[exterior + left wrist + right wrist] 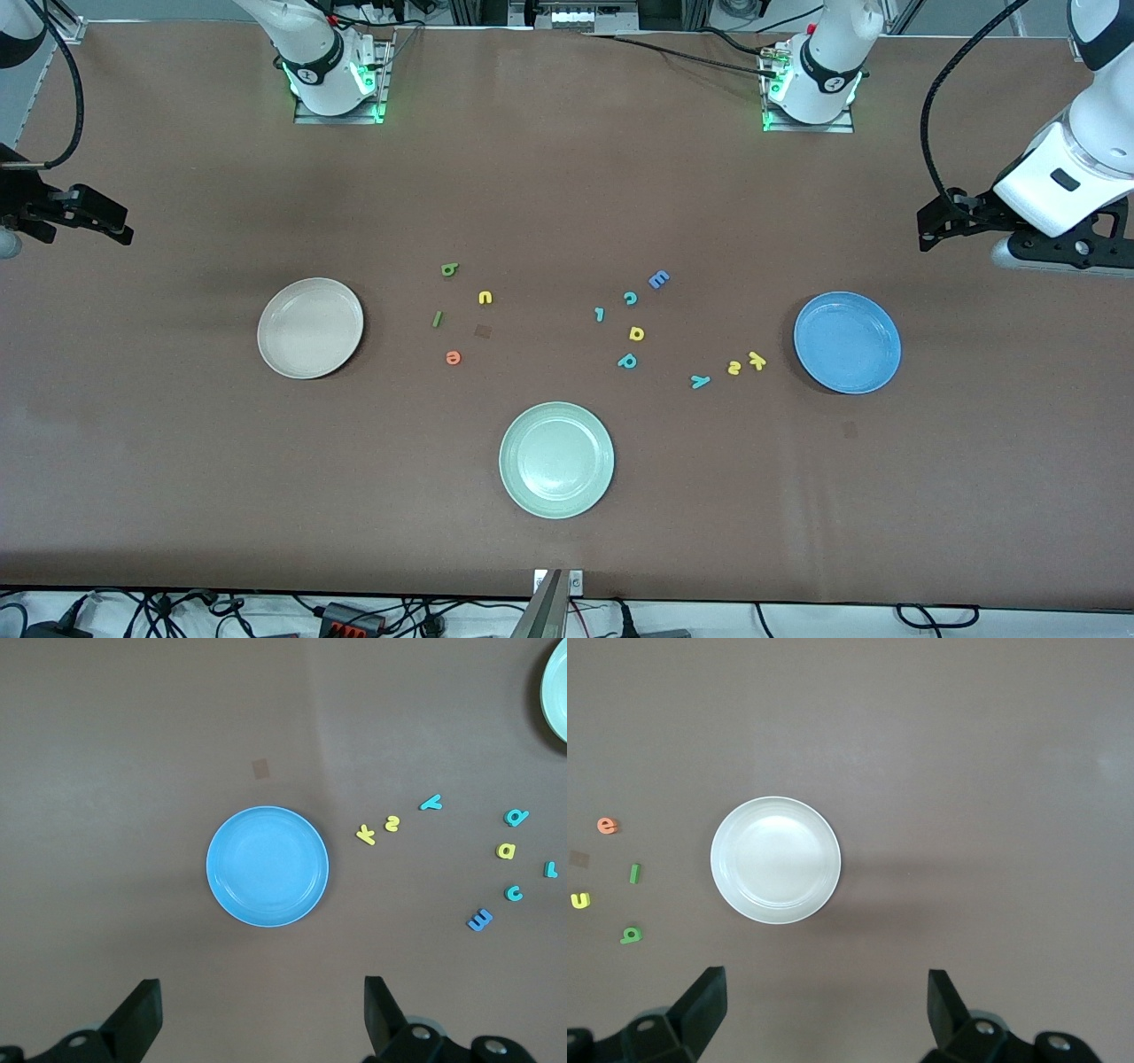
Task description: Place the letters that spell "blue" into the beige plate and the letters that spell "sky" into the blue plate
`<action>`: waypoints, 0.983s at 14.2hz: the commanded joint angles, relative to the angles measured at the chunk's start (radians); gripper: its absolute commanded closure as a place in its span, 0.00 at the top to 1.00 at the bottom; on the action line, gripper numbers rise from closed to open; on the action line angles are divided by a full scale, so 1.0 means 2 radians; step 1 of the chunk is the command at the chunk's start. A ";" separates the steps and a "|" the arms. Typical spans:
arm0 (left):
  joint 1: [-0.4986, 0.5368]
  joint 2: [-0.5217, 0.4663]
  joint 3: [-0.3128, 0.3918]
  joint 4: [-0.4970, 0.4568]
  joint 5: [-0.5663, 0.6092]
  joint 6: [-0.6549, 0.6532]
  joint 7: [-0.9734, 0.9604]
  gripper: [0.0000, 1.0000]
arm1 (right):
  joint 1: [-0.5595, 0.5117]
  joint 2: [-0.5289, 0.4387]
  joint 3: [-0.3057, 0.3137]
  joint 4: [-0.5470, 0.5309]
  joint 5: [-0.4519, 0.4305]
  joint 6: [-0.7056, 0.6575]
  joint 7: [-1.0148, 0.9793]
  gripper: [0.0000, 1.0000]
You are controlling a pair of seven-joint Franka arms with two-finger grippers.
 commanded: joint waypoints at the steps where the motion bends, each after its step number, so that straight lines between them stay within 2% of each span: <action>1: 0.003 0.007 -0.001 0.016 -0.003 -0.012 0.002 1.00 | 0.000 0.001 0.000 0.004 -0.003 0.000 -0.001 1.00; 14: 0.004 0.007 -0.001 0.016 -0.003 -0.012 0.002 1.00 | 0.001 0.009 0.000 0.006 -0.003 0.000 -0.002 1.00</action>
